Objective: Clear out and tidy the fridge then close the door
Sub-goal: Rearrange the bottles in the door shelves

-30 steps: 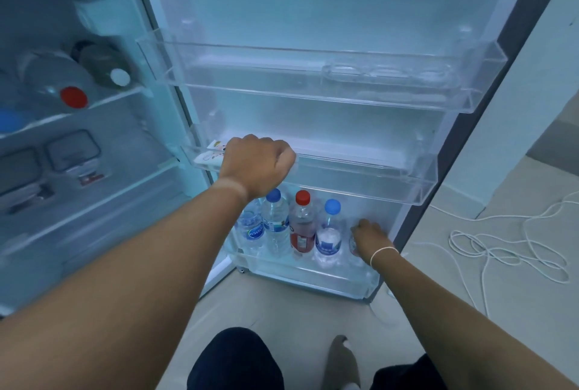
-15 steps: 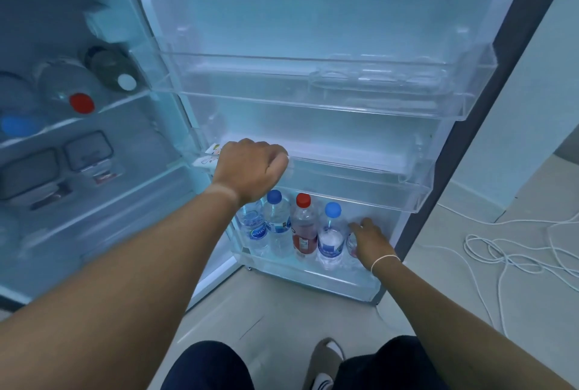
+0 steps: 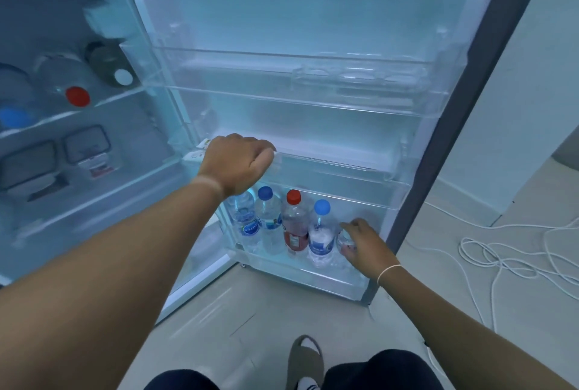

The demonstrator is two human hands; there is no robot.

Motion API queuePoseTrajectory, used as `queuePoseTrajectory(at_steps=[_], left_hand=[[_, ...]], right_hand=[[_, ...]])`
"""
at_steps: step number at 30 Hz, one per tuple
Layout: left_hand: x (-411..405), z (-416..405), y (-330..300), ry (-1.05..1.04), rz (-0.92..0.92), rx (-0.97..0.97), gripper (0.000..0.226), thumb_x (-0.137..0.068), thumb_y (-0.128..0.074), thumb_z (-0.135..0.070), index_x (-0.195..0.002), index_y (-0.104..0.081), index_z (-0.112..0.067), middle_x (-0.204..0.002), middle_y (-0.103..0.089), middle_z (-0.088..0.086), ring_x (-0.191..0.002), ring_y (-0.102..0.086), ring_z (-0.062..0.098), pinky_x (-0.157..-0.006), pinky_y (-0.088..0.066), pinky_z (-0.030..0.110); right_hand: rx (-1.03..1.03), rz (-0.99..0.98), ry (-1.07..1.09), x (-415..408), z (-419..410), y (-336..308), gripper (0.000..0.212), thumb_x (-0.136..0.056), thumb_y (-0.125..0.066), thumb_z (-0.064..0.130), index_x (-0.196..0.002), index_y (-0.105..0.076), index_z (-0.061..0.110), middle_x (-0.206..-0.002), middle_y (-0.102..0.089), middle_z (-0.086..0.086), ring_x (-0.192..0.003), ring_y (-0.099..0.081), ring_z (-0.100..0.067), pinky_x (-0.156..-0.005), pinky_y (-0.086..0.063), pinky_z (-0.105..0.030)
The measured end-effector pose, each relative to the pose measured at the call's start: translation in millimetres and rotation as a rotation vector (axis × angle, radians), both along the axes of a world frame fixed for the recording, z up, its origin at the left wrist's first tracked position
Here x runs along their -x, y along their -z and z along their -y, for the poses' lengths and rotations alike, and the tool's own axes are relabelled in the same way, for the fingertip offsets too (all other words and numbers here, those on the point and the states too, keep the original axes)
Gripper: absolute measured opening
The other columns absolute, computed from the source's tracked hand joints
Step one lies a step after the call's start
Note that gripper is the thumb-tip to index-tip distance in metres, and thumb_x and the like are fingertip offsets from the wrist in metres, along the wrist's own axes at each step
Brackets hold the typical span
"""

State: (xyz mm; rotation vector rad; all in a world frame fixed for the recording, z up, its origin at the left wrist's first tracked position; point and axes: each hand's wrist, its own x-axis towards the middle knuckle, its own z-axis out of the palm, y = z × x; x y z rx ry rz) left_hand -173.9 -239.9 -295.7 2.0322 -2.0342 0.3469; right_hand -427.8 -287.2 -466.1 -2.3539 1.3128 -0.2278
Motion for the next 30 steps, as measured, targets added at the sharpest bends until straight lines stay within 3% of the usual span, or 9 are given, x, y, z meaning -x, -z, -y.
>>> queuePoseTrajectory(at_steps=[4,6,9,13,16,20,24,27,30], left_hand=[[2,-2,-3,-0.014,-0.005,-0.014,0.061,-0.077,-0.009,-0.043,-0.096,-0.065,-0.026,-0.094,-0.073,0.005,-0.087,-0.061,0.03,-0.075,-0.049,0.038],[5,-5,-7,-0.012,-0.027,-0.043,0.063,-0.078,-0.01,-0.043,-0.106,-0.064,-0.029,-0.108,-0.072,0.006,-0.097,-0.059,0.031,-0.083,-0.049,0.04],[11,-13,-15,-0.048,-0.064,-0.13,0.063,-0.081,-0.013,-0.04,-0.13,-0.051,-0.03,-0.135,-0.057,0.007,-0.121,-0.047,0.033,-0.1,-0.038,0.044],[32,-20,-17,-0.051,-0.127,-0.117,0.062,-0.084,-0.013,-0.039,-0.136,-0.045,-0.024,-0.14,-0.051,0.009,-0.126,-0.044,0.033,-0.106,-0.036,0.046],[67,-25,-16,0.061,-0.142,-0.075,0.063,-0.087,-0.012,-0.046,-0.13,-0.052,-0.022,-0.132,-0.059,0.008,-0.12,-0.051,0.032,-0.103,-0.038,0.044],[119,-33,-6,0.129,-0.111,-0.071,0.065,-0.086,-0.009,-0.049,-0.124,-0.056,-0.025,-0.126,-0.063,0.001,-0.117,-0.053,0.028,-0.108,-0.028,0.041],[132,-45,-5,0.066,-0.109,-0.062,0.081,-0.073,-0.003,-0.061,-0.124,-0.054,-0.023,-0.124,-0.064,0.003,-0.114,-0.054,0.029,-0.103,-0.031,0.039],[128,-59,-9,0.048,-0.123,-0.104,0.082,-0.073,-0.006,-0.064,-0.123,-0.055,-0.021,-0.123,-0.064,0.004,-0.114,-0.054,0.028,-0.103,-0.032,0.04],[123,-80,-8,0.029,-0.153,-0.103,0.084,-0.072,-0.007,-0.066,-0.12,-0.058,-0.019,-0.121,-0.065,0.005,-0.115,-0.053,0.027,-0.107,-0.032,0.04]], right_hand=[[0.025,0.059,-0.04,27,-18,-7,0.045,-0.089,-0.045,0.034,-0.126,-0.056,0.011,-0.126,-0.055,-0.012,-0.113,-0.056,-0.028,-0.096,-0.044,-0.03],[0.078,0.057,-0.014,42,-22,-10,0.035,-0.09,-0.05,0.027,-0.119,-0.061,0.011,-0.118,-0.06,-0.012,-0.11,-0.058,-0.029,-0.091,-0.045,-0.031],[0.142,0.128,0.107,65,-22,-20,0.024,-0.088,-0.058,0.022,-0.104,-0.069,0.009,-0.104,-0.068,-0.01,-0.098,-0.061,-0.026,-0.081,-0.045,-0.028],[0.208,0.325,0.347,87,-9,-48,0.016,-0.085,-0.061,0.021,-0.09,-0.067,0.006,-0.09,-0.062,-0.01,-0.087,-0.06,-0.028,-0.076,-0.046,-0.033],[0.147,0.548,0.53,90,1,-76,0.027,-0.085,-0.062,0.019,-0.107,-0.058,0.006,-0.109,-0.053,-0.011,-0.101,-0.056,-0.028,-0.091,-0.046,-0.04],[0.011,0.786,0.533,80,11,-120,0.059,-0.088,-0.056,0.016,-0.142,-0.033,0.017,-0.147,-0.038,-0.002,-0.129,-0.042,-0.023,-0.109,-0.036,-0.038],[-0.144,0.937,0.439,75,2,-141,0.059,-0.089,-0.051,0.008,-0.144,-0.032,0.021,-0.143,-0.043,0.004,-0.11,-0.049,-0.016,-0.095,-0.041,-0.028],[-0.199,0.957,0.44,82,-10,-136,0.059,-0.088,-0.049,0.006,-0.142,-0.035,0.023,-0.141,-0.045,0.006,-0.111,-0.048,-0.014,-0.103,-0.043,-0.038],[-0.178,1.002,0.481,89,-24,-131,0.037,-0.089,-0.051,0.009,-0.124,-0.054,0.021,-0.116,-0.057,0.007,-0.107,-0.053,-0.019,-0.102,-0.044,-0.041]])
